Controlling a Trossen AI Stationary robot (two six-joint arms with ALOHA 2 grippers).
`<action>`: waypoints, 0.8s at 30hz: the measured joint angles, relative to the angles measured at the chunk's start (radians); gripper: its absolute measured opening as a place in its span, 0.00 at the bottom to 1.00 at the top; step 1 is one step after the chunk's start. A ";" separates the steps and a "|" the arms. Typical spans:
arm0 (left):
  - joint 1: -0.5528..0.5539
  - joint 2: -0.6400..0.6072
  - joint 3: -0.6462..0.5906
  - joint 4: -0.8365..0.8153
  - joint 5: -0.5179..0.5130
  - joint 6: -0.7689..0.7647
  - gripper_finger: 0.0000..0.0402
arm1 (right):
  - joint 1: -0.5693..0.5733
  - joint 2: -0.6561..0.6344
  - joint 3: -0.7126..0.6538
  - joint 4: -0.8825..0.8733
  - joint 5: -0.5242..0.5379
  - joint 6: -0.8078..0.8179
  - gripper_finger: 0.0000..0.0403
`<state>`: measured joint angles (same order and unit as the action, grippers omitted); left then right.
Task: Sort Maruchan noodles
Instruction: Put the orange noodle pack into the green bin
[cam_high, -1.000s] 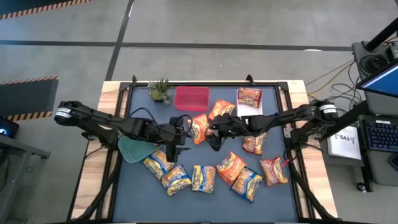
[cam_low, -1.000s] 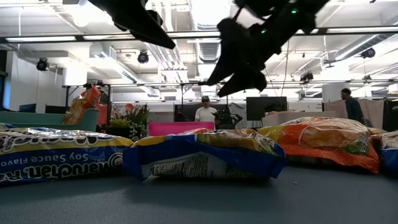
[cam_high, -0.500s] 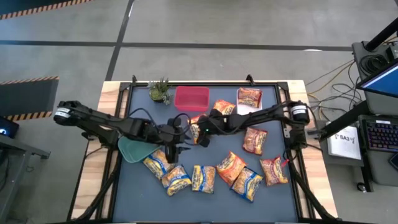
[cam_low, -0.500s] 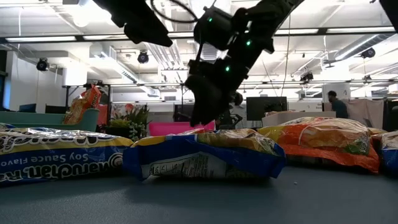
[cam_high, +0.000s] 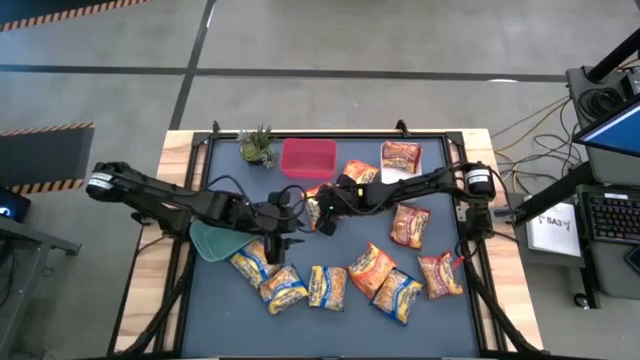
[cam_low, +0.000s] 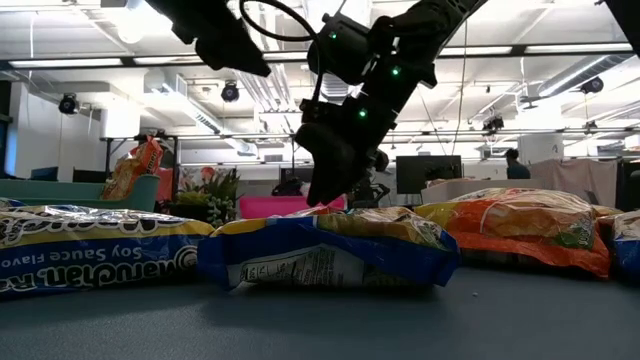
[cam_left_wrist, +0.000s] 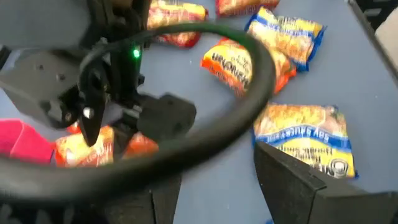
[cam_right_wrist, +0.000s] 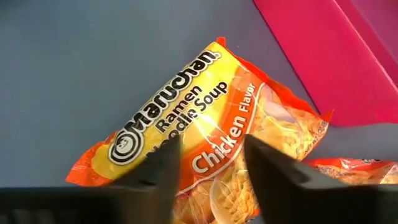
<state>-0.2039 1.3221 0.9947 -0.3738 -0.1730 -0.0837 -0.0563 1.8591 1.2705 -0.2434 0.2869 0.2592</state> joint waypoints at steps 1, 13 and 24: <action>0.000 -0.006 0.000 -0.016 0.000 0.000 0.44 | 0.000 0.000 0.000 0.003 0.000 -0.013 0.29; 0.000 -0.179 -0.007 -0.142 -0.158 0.022 0.44 | -0.002 0.002 -0.029 0.011 -0.009 0.018 0.02; 0.000 -0.151 -0.010 -0.130 -0.203 -0.010 0.44 | 0.067 0.002 -0.047 0.029 -0.326 0.119 0.02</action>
<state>-0.2039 1.1710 0.9850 -0.5041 -0.3757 -0.0933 0.0106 1.8612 1.2236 -0.2144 -0.0388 0.3784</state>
